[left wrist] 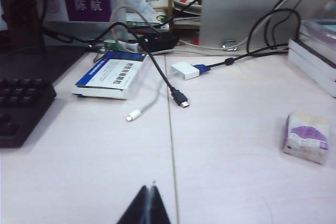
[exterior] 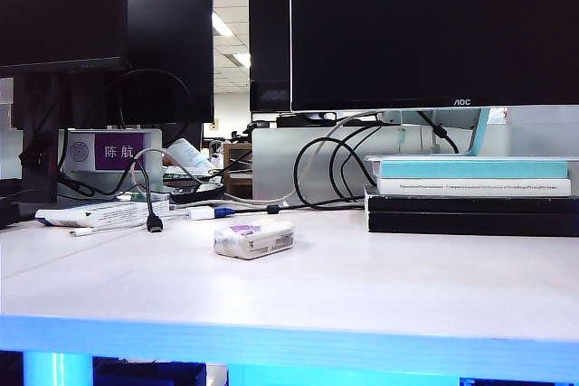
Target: Pick up a packet of tissues from the table with the left hand, then take a tissue from it with the right hand.
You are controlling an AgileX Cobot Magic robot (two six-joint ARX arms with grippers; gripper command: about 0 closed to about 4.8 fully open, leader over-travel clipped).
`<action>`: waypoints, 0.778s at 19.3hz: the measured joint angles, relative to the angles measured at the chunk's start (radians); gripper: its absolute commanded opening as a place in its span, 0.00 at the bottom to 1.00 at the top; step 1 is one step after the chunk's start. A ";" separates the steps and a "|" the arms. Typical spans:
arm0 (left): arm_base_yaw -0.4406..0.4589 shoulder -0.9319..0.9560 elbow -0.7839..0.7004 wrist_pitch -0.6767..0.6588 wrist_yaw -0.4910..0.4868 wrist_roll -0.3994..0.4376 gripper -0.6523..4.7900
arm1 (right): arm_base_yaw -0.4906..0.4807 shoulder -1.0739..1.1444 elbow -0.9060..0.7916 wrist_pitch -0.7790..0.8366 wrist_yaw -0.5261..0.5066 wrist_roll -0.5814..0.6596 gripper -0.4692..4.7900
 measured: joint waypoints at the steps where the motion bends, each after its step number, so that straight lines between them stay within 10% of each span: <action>1: 0.000 0.000 0.000 0.000 -0.005 0.000 0.11 | 0.000 0.000 0.000 0.000 0.000 0.000 0.09; 15: 0.000 0.050 0.096 0.085 0.017 -0.148 0.11 | 0.001 0.090 0.173 -0.077 0.041 0.021 0.09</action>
